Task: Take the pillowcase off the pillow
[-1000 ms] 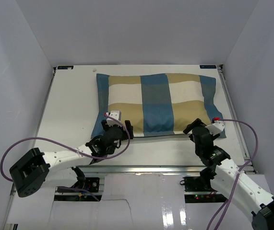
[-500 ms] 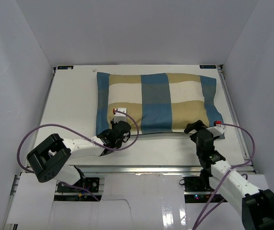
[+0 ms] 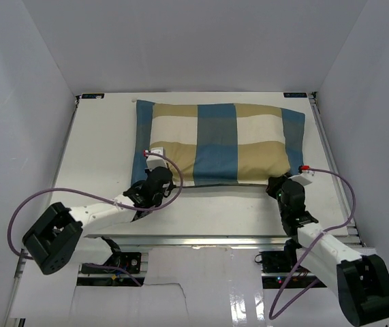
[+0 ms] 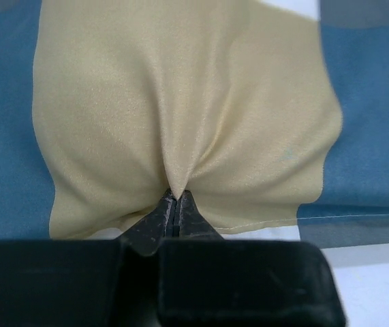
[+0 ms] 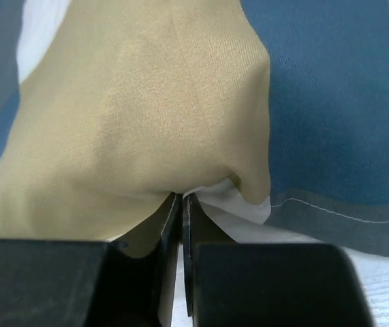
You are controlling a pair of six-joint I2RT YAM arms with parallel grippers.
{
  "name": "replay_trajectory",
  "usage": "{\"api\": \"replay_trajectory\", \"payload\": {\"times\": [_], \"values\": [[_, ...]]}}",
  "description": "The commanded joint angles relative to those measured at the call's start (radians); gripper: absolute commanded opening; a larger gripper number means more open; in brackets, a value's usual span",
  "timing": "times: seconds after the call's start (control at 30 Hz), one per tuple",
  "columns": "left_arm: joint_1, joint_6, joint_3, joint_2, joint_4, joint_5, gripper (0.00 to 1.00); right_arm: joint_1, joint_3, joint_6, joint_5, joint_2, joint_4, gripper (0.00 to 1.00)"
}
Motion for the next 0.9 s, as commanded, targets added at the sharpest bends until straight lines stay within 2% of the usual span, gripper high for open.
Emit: {"api": "replay_trajectory", "payload": {"times": [0.0, 0.1, 0.13, 0.2, 0.3, 0.4, 0.5, 0.67, 0.7, 0.77, 0.87], "values": [[0.005, -0.041, -0.027, -0.149, -0.023, 0.036, 0.0, -0.006, 0.09, -0.053, 0.021, -0.12, -0.027, 0.08], [-0.007, -0.047, 0.02, -0.31, -0.067, 0.14, 0.0, -0.006, 0.177, -0.093, 0.015, -0.247, -0.19, 0.08], [-0.024, -0.064, 0.07, -0.388, -0.11, 0.166, 0.0, -0.006, 0.255, -0.111, 0.013, -0.296, -0.286, 0.08], [-0.032, -0.089, 0.149, -0.449, -0.165, 0.211, 0.0, -0.006, 0.345, -0.131, 0.008, -0.33, -0.377, 0.08], [-0.035, -0.083, 0.343, -0.486, -0.257, 0.304, 0.0, -0.006, 0.516, -0.145, -0.004, -0.378, -0.496, 0.08], [-0.038, -0.023, 0.566, -0.412, -0.351, 0.349, 0.0, -0.006, 0.629, -0.191, -0.021, -0.407, -0.471, 0.08], [-0.038, 0.025, 0.702, -0.343, -0.426, 0.259, 0.0, -0.006, 0.768, -0.223, -0.013, -0.327, -0.494, 0.08], [-0.037, 0.13, 0.743, -0.285, -0.365, 0.125, 0.0, -0.006, 0.961, -0.269, -0.065, -0.093, -0.49, 0.08], [-0.034, 0.175, 0.766, -0.23, -0.371, 0.051, 0.0, -0.006, 0.983, -0.275, -0.074, -0.021, -0.496, 0.08], [-0.015, 0.216, 0.772, -0.165, -0.38, -0.013, 0.0, -0.006, 1.009, -0.277, -0.099, 0.048, -0.497, 0.08], [0.081, 0.23, 0.725, -0.038, -0.368, -0.004, 0.0, -0.006, 1.0, -0.272, -0.139, 0.165, -0.49, 0.08]]}}
